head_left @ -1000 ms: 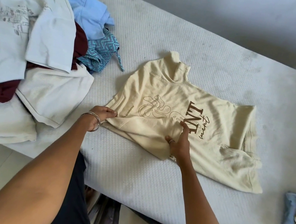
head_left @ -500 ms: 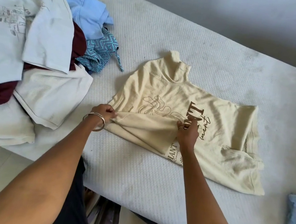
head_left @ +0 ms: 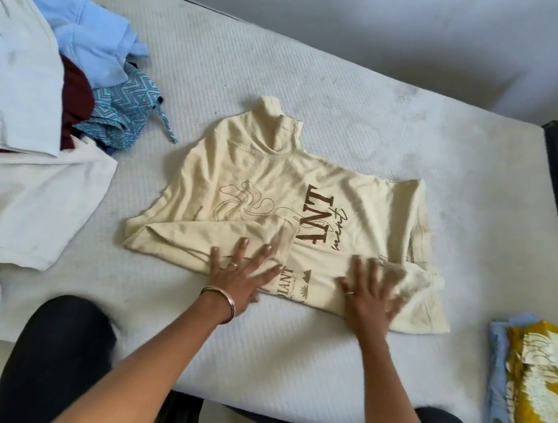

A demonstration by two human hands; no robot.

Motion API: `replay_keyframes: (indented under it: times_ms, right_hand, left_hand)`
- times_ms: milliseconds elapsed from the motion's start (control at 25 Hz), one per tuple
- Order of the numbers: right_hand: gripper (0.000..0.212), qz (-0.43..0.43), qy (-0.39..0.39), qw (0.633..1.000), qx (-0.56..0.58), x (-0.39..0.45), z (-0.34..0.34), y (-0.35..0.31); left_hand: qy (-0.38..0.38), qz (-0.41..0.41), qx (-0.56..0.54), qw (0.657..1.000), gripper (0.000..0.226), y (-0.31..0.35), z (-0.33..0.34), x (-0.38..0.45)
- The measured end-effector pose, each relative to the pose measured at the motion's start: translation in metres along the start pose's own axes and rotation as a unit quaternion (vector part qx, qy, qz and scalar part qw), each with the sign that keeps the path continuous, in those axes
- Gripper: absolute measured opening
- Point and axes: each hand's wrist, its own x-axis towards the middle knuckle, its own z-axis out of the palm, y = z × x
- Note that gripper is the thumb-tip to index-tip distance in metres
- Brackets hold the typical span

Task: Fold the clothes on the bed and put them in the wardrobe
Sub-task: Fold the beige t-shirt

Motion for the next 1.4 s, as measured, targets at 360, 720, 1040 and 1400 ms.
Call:
replay_keyframes:
  times_ms: [360, 720, 1040, 1400]
  right_hand:
    - [0.063, -0.062, 0.061, 0.991, -0.104, 0.029, -0.050, 0.034]
    - [0.010, -0.084, -0.065, 0.994, 0.027, 0.071, -0.138, 0.081]
    - [0.079, -0.106, -0.162, 0.981, -0.022, 0.055, -0.126, 0.106]
    - [0.025, -0.034, 0.084, 0.993, 0.079, 0.013, -0.083, 0.109]
  left_hand:
    - [0.035, 0.047, 0.160, 0.985, 0.082, 0.016, -0.010, -0.009]
    - [0.051, 0.043, 0.113, 0.991, 0.069, 0.042, -0.024, 0.006]
    - [-0.008, 0.011, 0.044, 0.999, 0.108, 0.043, -0.037, 0.025]
    - [-0.085, 0.017, 0.007, 0.996, 0.093, 0.040, -0.040, 0.052]
